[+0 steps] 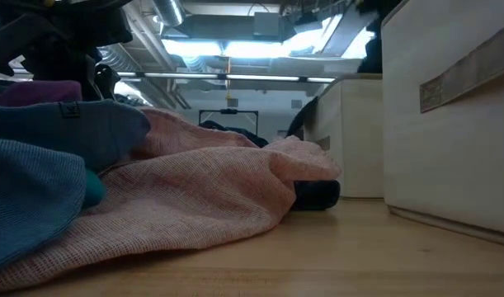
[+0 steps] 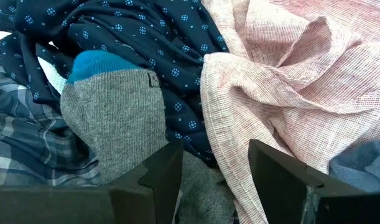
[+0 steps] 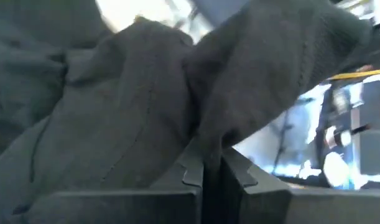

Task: Sort clothes
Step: Put the black shirt into the top laundry organizer

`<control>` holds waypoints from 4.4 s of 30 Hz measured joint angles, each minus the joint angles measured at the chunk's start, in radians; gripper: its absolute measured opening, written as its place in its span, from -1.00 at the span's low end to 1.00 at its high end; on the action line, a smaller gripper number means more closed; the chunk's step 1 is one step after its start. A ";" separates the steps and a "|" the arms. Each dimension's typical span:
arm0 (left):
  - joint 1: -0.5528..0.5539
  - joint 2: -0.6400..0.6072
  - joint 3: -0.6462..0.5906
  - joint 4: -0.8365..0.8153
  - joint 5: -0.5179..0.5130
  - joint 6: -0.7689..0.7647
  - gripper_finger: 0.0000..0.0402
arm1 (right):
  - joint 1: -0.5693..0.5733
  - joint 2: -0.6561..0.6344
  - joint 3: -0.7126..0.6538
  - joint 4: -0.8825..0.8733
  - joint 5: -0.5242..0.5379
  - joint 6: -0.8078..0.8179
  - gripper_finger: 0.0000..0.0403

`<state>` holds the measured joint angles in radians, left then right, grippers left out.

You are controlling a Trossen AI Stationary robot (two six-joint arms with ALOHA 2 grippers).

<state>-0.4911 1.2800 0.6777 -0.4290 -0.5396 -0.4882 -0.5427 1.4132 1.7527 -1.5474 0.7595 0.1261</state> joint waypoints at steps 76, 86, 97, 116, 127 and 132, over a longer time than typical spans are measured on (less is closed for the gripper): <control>0.000 -0.001 0.000 0.000 0.000 0.016 -0.14 | -0.106 0.270 -0.103 0.660 -0.511 -0.119 -0.39; 0.000 -0.001 0.000 0.014 0.000 0.016 -0.14 | -0.106 0.270 -0.103 0.650 -0.516 -0.155 -0.93; 0.000 -0.001 0.000 0.019 0.000 0.021 -0.14 | -0.042 0.134 -0.103 0.592 -0.411 -0.211 -0.99; 0.008 -0.001 0.000 0.089 -0.003 0.078 -0.14 | -0.049 0.008 -0.159 0.653 -0.464 -0.131 -0.40; 0.000 -0.001 0.000 0.088 0.000 0.051 -0.14 | -0.129 0.208 -0.164 0.684 -0.504 -0.249 0.20; 0.000 -0.001 0.000 0.086 0.000 0.066 -0.14 | -0.124 0.226 -0.164 0.686 -0.552 -0.317 0.20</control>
<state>-0.4915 1.2793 0.6777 -0.3429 -0.5394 -0.4223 -0.6670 1.6390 1.5883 -0.8617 0.2074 -0.1910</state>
